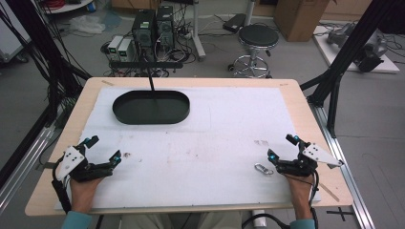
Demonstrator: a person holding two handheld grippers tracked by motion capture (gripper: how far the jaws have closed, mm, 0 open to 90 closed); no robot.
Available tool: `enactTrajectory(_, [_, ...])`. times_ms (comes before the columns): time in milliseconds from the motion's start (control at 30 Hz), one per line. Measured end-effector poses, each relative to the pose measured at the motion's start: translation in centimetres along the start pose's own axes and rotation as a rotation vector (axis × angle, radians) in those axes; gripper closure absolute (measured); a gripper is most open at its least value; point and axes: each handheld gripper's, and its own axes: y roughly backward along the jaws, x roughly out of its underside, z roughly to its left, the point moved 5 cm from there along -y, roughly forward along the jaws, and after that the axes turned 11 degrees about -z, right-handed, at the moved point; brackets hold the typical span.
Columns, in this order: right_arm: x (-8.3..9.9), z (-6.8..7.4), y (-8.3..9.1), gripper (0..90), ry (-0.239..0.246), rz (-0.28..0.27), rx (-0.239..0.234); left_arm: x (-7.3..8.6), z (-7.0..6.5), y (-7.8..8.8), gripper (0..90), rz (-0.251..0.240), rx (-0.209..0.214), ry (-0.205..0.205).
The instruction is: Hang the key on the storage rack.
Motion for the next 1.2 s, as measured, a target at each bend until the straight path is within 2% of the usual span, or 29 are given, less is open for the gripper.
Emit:
enactTrajectory(67, [-0.4, 0.1, 0.0, 1.6, -0.007, 0.020, -0.035, 0.0, 0.0, 0.0, 1.7, 0.000, -0.001, 0.000])
enactTrajectory(167, [-1.0, 0.2, 0.1, 1.6, 0.013, 0.064, -0.062, 0.0, 0.0, 0.0, 1.7, -0.001, -0.001, -0.001])
enactTrajectory(367, [-2.1, 0.3, 0.1, 1.6, 0.014, 0.116, -0.109, 0.0, 0.0, 0.0, 1.7, -0.001, -0.002, -0.002])
enactTrajectory(500, [-2.8, 0.3, -0.1, 1.6, 0.040, 0.151, -0.154, 0.0, 0.0, 0.0, 1.7, -0.001, -0.002, -0.001])
enactTrajectory(800, [-3.4, 0.8, -0.4, 1.6, 0.127, 0.291, -0.256, 0.0, 0.0, 0.0, 1.7, -0.001, -0.001, -0.001])
enactTrajectory(1000, [-3.4, 1.2, -0.4, 1.7, 0.169, 0.369, -0.318, 0.0, 0.0, 0.0, 1.7, 0.002, 0.002, -0.005])
enactTrajectory(1200, [-3.1, 1.6, -0.3, 2.1, 0.189, 0.461, -0.379, 0.0, 0.0, 0.0, 1.7, 0.001, 0.003, -0.005])
